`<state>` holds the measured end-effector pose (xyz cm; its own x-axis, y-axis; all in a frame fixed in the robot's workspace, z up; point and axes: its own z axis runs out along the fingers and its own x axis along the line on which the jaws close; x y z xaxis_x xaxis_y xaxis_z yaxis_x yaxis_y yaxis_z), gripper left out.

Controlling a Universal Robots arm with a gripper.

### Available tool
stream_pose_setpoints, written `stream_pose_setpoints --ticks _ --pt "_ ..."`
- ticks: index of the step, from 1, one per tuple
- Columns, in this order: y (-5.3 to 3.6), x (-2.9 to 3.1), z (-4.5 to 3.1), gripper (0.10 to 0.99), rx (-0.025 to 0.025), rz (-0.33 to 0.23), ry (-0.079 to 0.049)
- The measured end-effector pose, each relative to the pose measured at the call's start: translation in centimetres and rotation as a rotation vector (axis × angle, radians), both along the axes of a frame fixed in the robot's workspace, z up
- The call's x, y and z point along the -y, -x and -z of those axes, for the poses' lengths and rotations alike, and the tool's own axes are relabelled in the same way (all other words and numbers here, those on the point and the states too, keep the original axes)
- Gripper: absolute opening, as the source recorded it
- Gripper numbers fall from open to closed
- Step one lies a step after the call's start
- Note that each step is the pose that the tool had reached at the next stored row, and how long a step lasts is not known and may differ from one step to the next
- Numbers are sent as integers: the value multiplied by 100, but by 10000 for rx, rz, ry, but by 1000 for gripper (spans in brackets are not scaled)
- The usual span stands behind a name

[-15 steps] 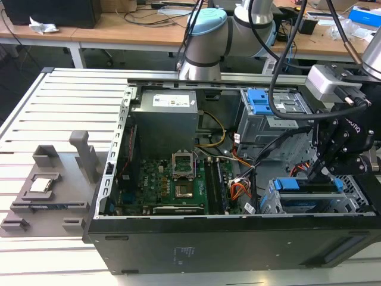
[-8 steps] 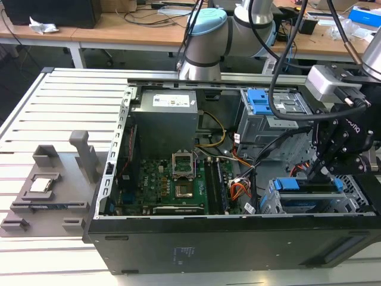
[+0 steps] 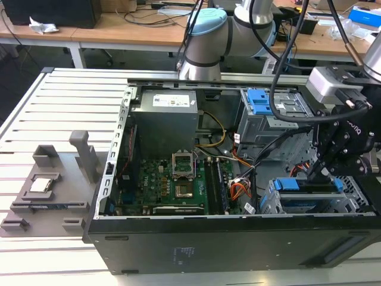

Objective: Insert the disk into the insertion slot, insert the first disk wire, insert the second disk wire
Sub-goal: 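Insert the second disk wire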

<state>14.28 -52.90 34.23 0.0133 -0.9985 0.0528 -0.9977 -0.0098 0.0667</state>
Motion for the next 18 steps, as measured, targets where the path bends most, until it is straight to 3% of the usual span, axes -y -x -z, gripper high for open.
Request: stream_pose_setpoints --ticks 7,18 --pt "3 35 25 149 -1 194 -49" --pt "40 36 30 149 -1 195 -49"
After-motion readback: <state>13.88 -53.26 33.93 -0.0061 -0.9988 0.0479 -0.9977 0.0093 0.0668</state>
